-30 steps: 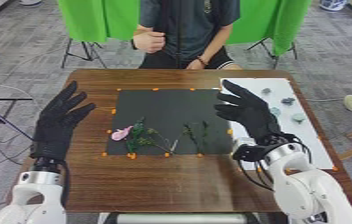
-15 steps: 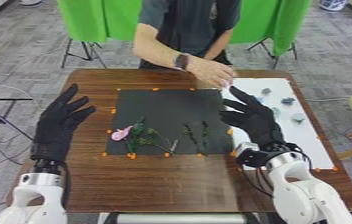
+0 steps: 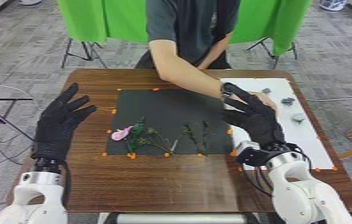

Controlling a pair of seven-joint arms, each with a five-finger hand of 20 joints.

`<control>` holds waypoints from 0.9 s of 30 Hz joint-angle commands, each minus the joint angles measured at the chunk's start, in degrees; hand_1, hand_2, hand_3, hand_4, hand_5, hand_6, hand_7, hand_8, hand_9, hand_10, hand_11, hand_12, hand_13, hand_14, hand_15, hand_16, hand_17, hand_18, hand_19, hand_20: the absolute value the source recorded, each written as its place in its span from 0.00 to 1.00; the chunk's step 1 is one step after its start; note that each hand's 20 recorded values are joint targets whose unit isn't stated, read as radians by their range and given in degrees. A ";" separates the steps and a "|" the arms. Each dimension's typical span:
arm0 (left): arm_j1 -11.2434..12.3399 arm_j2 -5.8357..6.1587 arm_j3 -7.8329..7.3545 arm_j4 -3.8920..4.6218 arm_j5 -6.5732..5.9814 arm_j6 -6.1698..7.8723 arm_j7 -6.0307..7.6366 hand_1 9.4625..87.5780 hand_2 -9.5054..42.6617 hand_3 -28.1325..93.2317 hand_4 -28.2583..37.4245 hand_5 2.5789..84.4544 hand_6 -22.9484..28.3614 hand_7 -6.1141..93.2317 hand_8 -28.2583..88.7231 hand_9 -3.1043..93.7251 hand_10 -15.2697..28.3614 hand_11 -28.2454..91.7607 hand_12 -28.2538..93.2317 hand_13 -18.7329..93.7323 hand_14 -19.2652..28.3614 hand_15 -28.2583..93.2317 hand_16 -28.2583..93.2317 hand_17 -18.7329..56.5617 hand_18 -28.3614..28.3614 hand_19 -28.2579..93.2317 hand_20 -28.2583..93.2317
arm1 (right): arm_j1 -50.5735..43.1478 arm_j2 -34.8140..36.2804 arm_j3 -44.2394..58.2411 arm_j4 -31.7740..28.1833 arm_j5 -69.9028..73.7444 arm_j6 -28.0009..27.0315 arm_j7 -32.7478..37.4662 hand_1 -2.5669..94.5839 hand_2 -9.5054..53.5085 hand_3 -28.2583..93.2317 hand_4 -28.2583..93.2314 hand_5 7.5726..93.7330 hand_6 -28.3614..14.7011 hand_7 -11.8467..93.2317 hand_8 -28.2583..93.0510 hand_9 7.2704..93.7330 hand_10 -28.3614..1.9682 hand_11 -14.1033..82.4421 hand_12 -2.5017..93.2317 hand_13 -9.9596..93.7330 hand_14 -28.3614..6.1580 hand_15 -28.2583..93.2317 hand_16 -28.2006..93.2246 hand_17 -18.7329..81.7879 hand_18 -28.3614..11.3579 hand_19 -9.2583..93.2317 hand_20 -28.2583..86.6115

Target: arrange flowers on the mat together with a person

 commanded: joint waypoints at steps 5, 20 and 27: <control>0.97 -0.48 -0.26 -0.02 0.02 -0.18 -1.64 0.17 0.28 0.87 0.00 0.42 0.53 0.14 0.17 0.41 0.75 0.40 0.31 0.42 0.96 0.60 0.18 0.15 0.96 0.65 0.38 | -1.57 -2.38 0.06 -0.86 -0.24 0.54 -0.27 0.18 0.24 0.85 0.00 0.37 0.77 0.23 0.13 0.42 0.52 0.20 0.17 0.45 0.28 0.41 0.37 0.23 0.10 0.53 0.38; 1.73 -0.56 -0.25 -0.29 0.02 0.05 -1.83 0.17 0.28 0.87 0.00 0.42 0.54 0.14 0.17 0.41 0.75 0.40 0.31 0.42 0.96 0.60 0.18 0.15 0.96 0.65 0.38 | -2.42 -3.04 0.81 -1.14 -0.43 0.28 0.29 0.18 0.24 0.85 0.00 0.37 0.77 0.23 0.13 0.42 0.52 0.20 0.17 0.45 0.28 0.42 0.37 0.23 0.10 0.53 0.38; 1.96 -0.60 -0.11 -0.31 0.06 0.02 -1.81 0.17 0.28 0.87 0.00 0.42 0.54 0.15 0.17 0.41 0.75 0.40 0.31 0.42 0.96 0.61 0.18 0.15 0.96 0.65 0.38 | -2.87 -3.11 0.97 -1.18 -0.38 0.13 0.41 0.18 0.24 0.85 0.00 0.38 0.77 0.23 0.13 0.43 0.51 0.20 0.17 0.45 0.29 0.42 0.37 0.23 0.10 0.54 0.39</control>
